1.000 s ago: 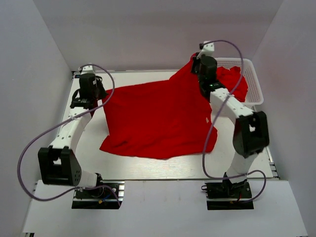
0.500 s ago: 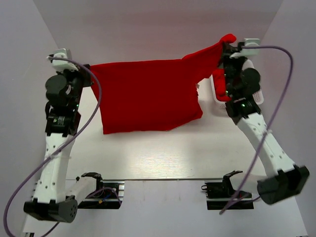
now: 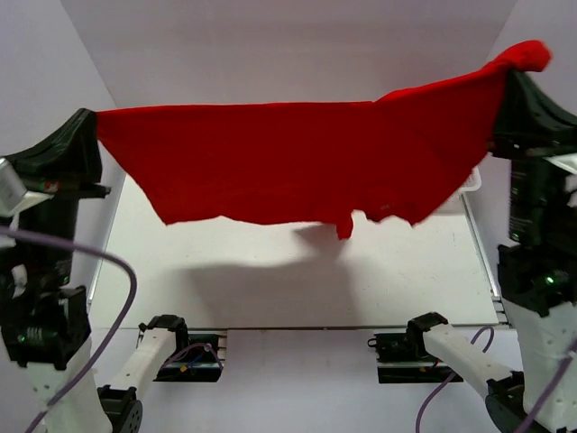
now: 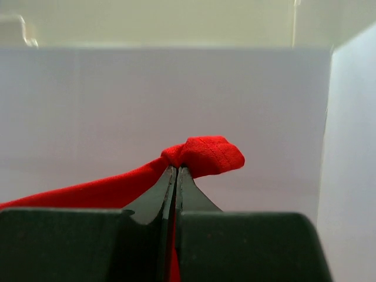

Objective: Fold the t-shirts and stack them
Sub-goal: Flatten out the tshirt

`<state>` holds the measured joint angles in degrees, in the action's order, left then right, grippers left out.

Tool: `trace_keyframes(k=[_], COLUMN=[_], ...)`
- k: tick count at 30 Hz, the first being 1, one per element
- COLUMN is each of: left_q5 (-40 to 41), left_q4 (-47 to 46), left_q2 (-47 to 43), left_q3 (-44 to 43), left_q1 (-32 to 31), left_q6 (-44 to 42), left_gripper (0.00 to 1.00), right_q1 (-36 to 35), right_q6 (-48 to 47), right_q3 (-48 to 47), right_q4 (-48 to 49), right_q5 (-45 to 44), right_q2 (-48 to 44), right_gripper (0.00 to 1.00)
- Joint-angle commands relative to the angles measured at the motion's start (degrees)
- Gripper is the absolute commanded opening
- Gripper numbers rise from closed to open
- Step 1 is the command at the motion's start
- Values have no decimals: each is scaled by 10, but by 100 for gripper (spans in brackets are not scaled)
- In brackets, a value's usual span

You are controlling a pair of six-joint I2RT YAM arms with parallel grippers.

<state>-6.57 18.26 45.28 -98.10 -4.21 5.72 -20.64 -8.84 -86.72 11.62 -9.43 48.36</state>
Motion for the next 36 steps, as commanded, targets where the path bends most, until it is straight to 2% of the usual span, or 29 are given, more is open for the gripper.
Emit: trace_keyframes(k=[1, 8, 11, 14, 15, 19, 22, 23, 24, 27, 28, 29, 31, 32, 36], left_q5=[-21, 5, 21, 39, 46, 109, 143, 151, 159, 200, 207, 207, 196, 196, 191], left_q4=[37, 32, 16, -1, -23, -97, -142, -147, -165, -191, -198, -198, -198, -204, -191], left_q2=[10, 15, 36, 77, 87, 140, 223, 248, 303, 399, 468, 501, 567, 629, 757], left_q3=[-44, -64, -35, 7, 49, 168, 225, 243, 253, 269, 261, 239, 210, 178, 89], left_q1=[6, 6, 6, 6, 6, 6, 6, 6, 6, 6, 6, 6, 11, 11, 11], left_q6=[-24, -29, -19, -12, -11, 17, 24, 24, 24, 31, 31, 24, 18, 9, 2], left_gripper=[0, 0, 0, 0, 0, 0, 0, 0, 0, 0, 0, 0, 0, 0, 0], right_q1=[4, 4, 3, 1, 3, 4, 8, 11, 15, 21, 23, 24, 26, 25, 25], right_q6=[-30, -70, -86, -102, -105, -109, -101, -94, -87, -49, -43, -32, -15, -6, 11], right_q3=[-62, -129, -131, -116, -94, -1, 46, 63, 73, 58, 50, 37, -23, -37, -86], right_q4=[-17, 8, 24, 50, 66, 125, 154, 177, 180, 180, 176, 168, 124, 116, 107], right_q5=[7, -7, -15, -60, -77, -67, -66, -59, -56, -24, -3, 7, 23, 28, 62], right_q2=[-6, 38, 81, 141, 163, 226, 306, 365, 386, 499, 523, 590, 633, 687, 761], right_gripper=[0, 0, 0, 0, 0, 0, 0, 0, 0, 0, 0, 0, 0, 0, 0])
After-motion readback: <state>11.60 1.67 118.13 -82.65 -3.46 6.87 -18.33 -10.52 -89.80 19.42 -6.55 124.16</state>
